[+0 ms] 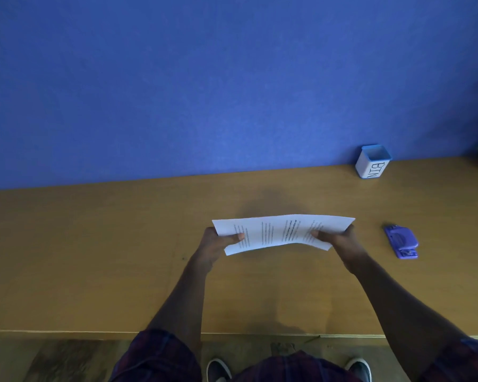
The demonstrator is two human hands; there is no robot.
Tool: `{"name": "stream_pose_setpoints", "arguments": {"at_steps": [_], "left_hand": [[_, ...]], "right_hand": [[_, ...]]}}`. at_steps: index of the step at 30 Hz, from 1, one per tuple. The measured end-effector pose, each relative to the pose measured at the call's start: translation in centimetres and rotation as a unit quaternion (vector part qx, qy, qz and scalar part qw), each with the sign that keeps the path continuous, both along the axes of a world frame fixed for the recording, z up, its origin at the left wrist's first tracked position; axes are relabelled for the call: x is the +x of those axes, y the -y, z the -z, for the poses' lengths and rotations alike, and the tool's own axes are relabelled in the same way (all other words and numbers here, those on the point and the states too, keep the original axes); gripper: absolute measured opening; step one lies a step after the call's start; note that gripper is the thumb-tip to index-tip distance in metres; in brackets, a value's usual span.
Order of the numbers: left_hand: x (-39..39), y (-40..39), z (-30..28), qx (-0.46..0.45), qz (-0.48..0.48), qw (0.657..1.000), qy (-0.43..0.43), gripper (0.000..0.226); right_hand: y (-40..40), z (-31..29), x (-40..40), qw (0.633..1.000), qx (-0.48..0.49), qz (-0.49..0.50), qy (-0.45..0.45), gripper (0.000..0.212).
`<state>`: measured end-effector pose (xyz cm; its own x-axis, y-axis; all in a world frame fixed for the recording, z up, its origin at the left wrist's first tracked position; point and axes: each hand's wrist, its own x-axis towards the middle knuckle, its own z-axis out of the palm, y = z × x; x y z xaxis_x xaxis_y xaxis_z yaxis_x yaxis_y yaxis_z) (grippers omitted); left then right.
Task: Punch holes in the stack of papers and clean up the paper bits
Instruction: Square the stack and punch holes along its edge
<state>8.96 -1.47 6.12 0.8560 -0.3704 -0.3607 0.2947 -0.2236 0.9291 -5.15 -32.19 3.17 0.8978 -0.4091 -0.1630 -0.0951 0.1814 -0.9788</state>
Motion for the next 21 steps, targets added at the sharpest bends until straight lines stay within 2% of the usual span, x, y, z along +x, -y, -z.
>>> {"name": "stream_pose_setpoints", "arguments": {"at_steps": [3, 6, 11, 13, 17, 19, 21], "left_hand": [[0.1, 0.2, -0.1, 0.036, 0.017, 0.999, 0.02, 0.033], [0.0, 0.4, -0.1, 0.075, 0.041, 0.996, 0.036, 0.037], [0.6, 0.9, -1.3, 0.014, 0.016, 0.999, 0.026, 0.037], [0.7, 1.0, -1.2, 0.025, 0.009, 0.999, 0.037, 0.035], [0.0, 1.1, 0.3, 0.127, 0.028, 0.99, 0.055, 0.027], [-0.3, 1.2, 0.9, 0.148, 0.012, 0.988, 0.051, 0.023], [-0.5, 1.4, 1.1, 0.142, -0.022, 0.988, 0.049, 0.017]], "right_hand": [[0.3, 0.5, 0.0, 0.998, -0.03, -0.009, -0.048, 0.032], [0.4, 1.2, -0.3, 0.992, -0.064, 0.004, -0.108, 0.023], [0.6, -0.2, 0.4, 1.0, -0.016, 0.026, 0.002, 0.028], [0.7, -0.2, 0.5, 0.999, -0.012, 0.031, 0.007, 0.028], [0.4, 1.5, 0.0, 0.984, -0.099, 0.061, -0.134, 0.016], [0.4, 2.4, -0.3, 0.976, -0.137, 0.078, -0.15, 0.01], [0.3, 2.6, -0.5, 0.973, -0.148, 0.115, -0.138, 0.02]]}}
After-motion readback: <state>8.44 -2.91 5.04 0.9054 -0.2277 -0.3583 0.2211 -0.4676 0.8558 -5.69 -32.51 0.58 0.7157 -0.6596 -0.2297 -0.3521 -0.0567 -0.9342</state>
